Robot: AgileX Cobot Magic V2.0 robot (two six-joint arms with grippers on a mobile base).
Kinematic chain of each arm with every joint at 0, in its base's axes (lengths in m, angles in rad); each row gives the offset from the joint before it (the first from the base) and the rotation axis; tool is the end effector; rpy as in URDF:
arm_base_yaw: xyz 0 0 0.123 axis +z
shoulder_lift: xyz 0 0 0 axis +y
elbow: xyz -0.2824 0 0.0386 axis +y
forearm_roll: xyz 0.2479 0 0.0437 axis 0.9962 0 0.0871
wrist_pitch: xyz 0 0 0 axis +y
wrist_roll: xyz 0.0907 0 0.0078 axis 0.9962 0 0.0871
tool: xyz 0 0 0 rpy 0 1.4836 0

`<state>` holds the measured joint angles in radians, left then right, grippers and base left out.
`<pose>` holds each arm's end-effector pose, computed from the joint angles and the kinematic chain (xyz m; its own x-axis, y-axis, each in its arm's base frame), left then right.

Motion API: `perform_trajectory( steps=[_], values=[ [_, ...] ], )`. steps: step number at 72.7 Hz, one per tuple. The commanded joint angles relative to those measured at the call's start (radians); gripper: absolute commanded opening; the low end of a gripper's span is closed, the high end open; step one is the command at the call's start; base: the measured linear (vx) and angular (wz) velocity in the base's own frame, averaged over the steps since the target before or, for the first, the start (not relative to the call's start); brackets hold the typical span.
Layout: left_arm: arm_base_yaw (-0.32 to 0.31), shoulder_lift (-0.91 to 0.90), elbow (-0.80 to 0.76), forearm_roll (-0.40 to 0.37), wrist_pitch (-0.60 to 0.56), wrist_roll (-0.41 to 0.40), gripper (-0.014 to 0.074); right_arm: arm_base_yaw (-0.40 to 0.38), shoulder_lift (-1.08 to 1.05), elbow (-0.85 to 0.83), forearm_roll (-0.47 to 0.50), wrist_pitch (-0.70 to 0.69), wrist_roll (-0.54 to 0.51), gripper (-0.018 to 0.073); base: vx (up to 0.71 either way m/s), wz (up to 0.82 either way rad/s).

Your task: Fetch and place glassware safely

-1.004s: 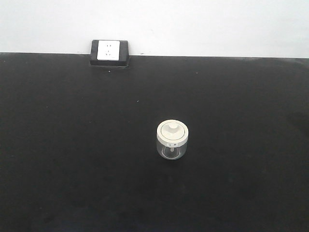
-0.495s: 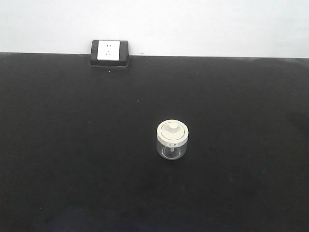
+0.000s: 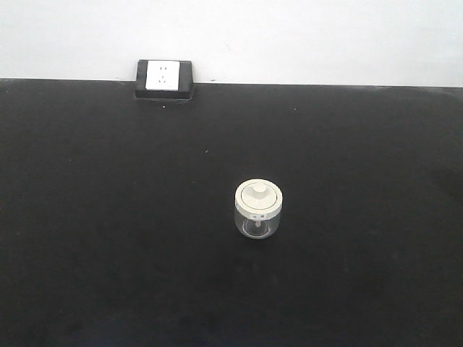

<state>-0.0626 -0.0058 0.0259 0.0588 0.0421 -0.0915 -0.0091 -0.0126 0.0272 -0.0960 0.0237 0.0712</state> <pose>0.0570 -0.0033 0.2008 0.0230 -0.0343 -0.9991 0.0609 0.9976 -0.0328 0.0566 -0.0007 0.2024 0.0487 -0.0252 -0.9985 0.0126 0.9996 -0.0246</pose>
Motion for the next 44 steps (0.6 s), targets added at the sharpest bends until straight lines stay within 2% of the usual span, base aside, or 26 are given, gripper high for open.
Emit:
perform_trajectory(
  steps=[1,44],
  values=[
    [0.001,-0.018,0.029,-0.008,-0.080,-0.007,-0.0007,-0.007,-0.009,0.020,0.005,-0.081,-0.003,-0.0008,0.00,0.00],
    [0.001,-0.018,0.029,-0.008,-0.080,-0.007,-0.0007,-0.007,-0.009,0.020,0.005,-0.079,-0.003,-0.0008,0.00,0.00]
  ],
)
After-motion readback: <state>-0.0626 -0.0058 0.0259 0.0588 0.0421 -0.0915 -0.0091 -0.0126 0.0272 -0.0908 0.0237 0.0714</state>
